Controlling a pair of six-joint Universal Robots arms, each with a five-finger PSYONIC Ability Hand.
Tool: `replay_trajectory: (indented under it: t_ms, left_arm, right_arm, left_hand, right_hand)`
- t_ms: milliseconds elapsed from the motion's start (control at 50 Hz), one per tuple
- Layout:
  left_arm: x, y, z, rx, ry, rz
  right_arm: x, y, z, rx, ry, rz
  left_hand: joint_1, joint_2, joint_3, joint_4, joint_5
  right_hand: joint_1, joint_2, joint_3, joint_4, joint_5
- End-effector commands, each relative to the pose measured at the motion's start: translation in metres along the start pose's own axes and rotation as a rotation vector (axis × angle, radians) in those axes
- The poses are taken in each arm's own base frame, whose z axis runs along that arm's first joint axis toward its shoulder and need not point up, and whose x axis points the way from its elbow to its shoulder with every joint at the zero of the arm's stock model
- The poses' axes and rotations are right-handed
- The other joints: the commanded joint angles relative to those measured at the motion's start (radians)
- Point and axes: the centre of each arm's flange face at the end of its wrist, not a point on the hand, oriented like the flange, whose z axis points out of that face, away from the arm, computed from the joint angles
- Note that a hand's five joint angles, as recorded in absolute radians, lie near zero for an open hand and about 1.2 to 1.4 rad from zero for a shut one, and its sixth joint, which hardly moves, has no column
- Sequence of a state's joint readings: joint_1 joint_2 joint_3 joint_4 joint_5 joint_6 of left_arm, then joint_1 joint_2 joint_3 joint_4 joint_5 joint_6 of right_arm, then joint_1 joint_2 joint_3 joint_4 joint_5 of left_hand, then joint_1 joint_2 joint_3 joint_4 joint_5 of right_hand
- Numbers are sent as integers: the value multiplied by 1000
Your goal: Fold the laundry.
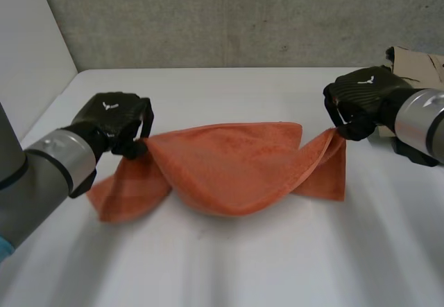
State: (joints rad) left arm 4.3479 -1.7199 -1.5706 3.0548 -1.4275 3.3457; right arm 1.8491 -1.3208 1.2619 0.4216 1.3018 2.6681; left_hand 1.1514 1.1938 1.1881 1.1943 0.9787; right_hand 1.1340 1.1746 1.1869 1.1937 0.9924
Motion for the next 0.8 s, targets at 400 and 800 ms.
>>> replay_trajectory:
  t_ms: [400,800]
  left_arm:
    - [-38,45,151,-30,-142,298]
    - [13,103,3,-212,72,269]
  right_arm:
    - [-54,34,112,160,192,-80]
    - [-52,49,104,34,159,-103]
  left_hand:
    - [-690,-733,-727,-733,-692]
    - [-521,-563,-558,-564,-523]
  right_hand:
    - [262,222,209,203,229]
    - [262,222,209,203,229]
